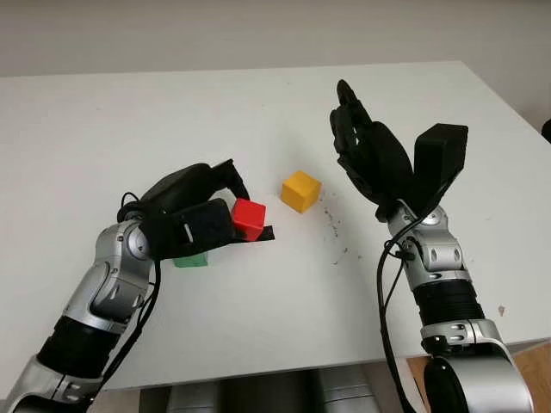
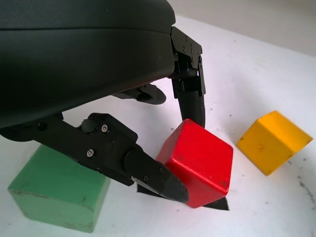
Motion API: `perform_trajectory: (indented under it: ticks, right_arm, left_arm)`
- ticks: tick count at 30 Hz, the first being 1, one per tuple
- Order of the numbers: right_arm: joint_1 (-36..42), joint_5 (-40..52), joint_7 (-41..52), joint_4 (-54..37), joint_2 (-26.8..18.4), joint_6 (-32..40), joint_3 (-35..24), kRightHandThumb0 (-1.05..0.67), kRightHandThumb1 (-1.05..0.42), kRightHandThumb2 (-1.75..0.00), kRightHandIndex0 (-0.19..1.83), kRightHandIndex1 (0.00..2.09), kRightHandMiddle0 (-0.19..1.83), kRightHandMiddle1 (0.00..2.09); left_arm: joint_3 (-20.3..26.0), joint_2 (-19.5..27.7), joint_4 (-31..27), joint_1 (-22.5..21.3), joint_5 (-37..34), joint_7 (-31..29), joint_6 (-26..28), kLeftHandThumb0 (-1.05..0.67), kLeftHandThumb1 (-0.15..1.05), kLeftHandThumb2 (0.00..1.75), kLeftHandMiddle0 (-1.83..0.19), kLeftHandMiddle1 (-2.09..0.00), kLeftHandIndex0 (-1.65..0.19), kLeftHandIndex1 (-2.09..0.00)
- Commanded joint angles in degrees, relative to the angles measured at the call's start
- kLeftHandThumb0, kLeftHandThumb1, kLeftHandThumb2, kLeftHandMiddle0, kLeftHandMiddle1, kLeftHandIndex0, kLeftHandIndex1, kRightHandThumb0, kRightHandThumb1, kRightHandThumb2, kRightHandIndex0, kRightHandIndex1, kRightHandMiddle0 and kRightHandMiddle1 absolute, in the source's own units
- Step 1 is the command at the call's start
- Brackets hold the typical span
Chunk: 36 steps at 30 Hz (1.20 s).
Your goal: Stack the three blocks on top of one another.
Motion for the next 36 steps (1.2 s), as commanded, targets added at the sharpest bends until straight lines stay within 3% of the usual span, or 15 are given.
perform_trajectory:
  ticks: [1,3,4,5,8,11,22,27,36]
  right_arm:
    - [-0.3,0.0,-0.1,-1.3,-0.4,0.2,-0.3,-0.76,-1.05,-0.66,-0.19,0.0,-0.19,0.0]
    - [-0.4,0.2,0.1,-1.2,-0.4,0.2,-0.3,-0.76,-1.05,-0.66,-0.19,0.0,-0.19,0.0]
    - [-0.4,0.2,0.2,-1.2,-0.4,0.2,-0.3,-0.76,-1.05,-0.66,-0.19,0.0,-0.19,0.0]
    - [-0.4,0.2,0.2,-1.2,-0.5,0.1,-0.3,-0.76,-1.05,-0.67,-0.19,0.0,-0.19,0.0]
    - [-0.3,0.0,0.4,-1.2,-0.6,0.0,-0.2,-0.76,-1.05,-0.67,-0.19,0.0,-0.19,0.0]
    - [-0.4,0.1,0.6,-0.9,-0.6,-0.2,-0.3,-0.76,-1.05,-0.67,-0.19,0.0,-0.19,0.0]
    - [-0.2,0.1,0.4,-1.4,-0.4,0.1,-0.3,-0.76,-1.05,-0.66,-0.19,0.0,-0.19,0.0]
    - [-0.2,0.1,0.6,-1.2,-0.5,-0.1,-0.3,-0.75,-1.05,-0.67,-0.19,0.0,-0.19,0.0]
    - [0.0,0.0,0.8,-1.3,-0.7,-0.1,-0.3,-0.76,-1.05,-0.68,-0.19,0.0,-0.19,0.0]
  left_arm:
    - [-2.0,1.5,-1.3,-1.9,1.9,-3.1,2.3,-0.41,0.99,0.06,-0.38,-0.03,-0.29,-1.62]
    - [-3.6,2.5,-1.7,-3.1,4.0,-7.2,5.3,-0.46,0.99,0.05,-0.29,-0.02,-0.26,-1.41]
    - [-4.4,2.9,-1.9,-3.6,4.9,-9.0,6.5,-0.5,0.98,0.05,-0.24,-0.03,-0.24,-1.22]
    - [-5.1,3.3,-2.0,-3.9,5.6,-10.1,7.0,-0.54,0.97,0.05,-0.19,-0.04,-0.24,-0.91]
    - [-5.9,3.8,-2.0,-4.2,6.8,-11.7,7.4,-0.61,0.97,0.05,-0.12,-0.05,-0.28,-0.36]
    - [-6.2,3.7,-1.9,-4.5,7.4,-12.6,8.1,-0.62,0.97,0.06,-0.08,-0.04,-0.26,-0.18]
    - [-4.7,2.9,-2.5,-4.1,5.3,-11.7,7.3,-0.68,1.02,0.06,-0.02,-0.04,-0.09,-0.03]
    - [-1.2,2.8,-4.3,-3.9,-0.4,-10.6,5.4,-0.91,1.05,0.12,0.09,-0.02,0.15,-0.01]
    - [7.9,2.5,-10.6,-3.9,-9.6,-5.1,2.8,-1.05,1.05,0.35,0.19,-0.03,0.19,0.0]
